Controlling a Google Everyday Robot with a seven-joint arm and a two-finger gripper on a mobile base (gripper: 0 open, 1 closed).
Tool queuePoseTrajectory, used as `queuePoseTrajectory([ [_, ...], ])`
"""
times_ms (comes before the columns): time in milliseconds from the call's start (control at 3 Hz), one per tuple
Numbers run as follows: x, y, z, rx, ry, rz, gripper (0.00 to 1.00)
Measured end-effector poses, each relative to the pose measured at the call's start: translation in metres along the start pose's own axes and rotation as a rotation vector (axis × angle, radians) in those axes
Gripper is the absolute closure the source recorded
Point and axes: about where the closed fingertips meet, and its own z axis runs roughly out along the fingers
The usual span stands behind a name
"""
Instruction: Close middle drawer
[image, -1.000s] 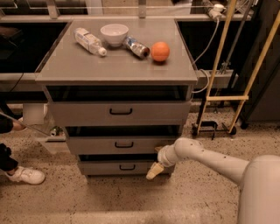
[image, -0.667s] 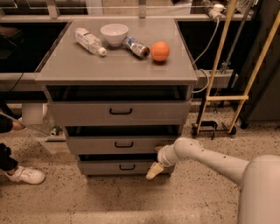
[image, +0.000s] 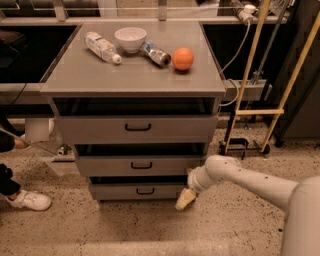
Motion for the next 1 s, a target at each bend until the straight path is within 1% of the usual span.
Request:
queuePoseTrajectory([
  [333,0.04,0.02,-0.073,0.033,0.105,0.086,0.0],
  [667,0.073,0.047,-0.15,0.146,0.138,0.217,0.0],
  [1000,0.101,0.083,-0.221,0.302,0.116,0.346,0.0],
])
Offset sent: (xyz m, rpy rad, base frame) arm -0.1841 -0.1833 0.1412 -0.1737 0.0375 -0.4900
